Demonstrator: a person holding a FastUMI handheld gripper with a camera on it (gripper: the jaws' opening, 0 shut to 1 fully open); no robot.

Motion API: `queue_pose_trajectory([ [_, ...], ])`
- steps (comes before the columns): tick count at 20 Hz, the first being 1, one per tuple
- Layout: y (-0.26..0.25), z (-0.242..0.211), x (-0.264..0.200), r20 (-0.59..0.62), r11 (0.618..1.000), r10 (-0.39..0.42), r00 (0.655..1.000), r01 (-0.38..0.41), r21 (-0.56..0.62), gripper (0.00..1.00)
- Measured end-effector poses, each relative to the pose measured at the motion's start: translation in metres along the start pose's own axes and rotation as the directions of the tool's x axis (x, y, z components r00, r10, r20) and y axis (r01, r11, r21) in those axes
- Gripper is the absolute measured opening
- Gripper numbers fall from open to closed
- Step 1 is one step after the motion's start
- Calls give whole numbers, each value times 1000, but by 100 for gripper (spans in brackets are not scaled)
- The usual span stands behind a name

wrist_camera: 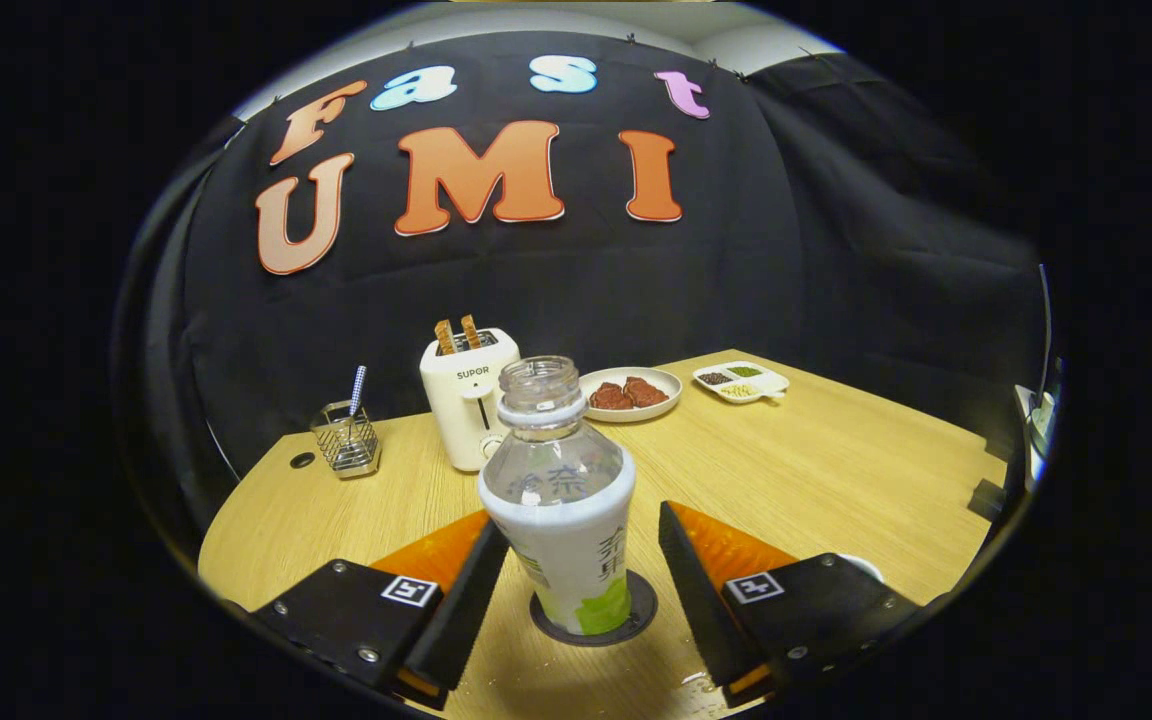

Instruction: Take the bottle from table, then pour the juice into the cup, finally place the bottle on the coaster

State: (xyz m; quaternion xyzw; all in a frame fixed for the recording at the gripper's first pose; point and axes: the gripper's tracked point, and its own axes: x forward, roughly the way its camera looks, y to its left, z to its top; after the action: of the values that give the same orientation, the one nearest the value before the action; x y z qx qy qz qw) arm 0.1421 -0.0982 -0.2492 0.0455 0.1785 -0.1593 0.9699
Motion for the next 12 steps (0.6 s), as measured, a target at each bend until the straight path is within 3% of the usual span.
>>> queue_pose_trajectory([
  [1, 1, 4, -4, 14, 1000, 10, 1000, -10, 5, 97],
  [7, 14, 36, -47, 78, 996, 83, 993, -86, 30, 97],
  [12, 39, 76, -111, 128, 986, 153, 980, -143, -87, 97],
])
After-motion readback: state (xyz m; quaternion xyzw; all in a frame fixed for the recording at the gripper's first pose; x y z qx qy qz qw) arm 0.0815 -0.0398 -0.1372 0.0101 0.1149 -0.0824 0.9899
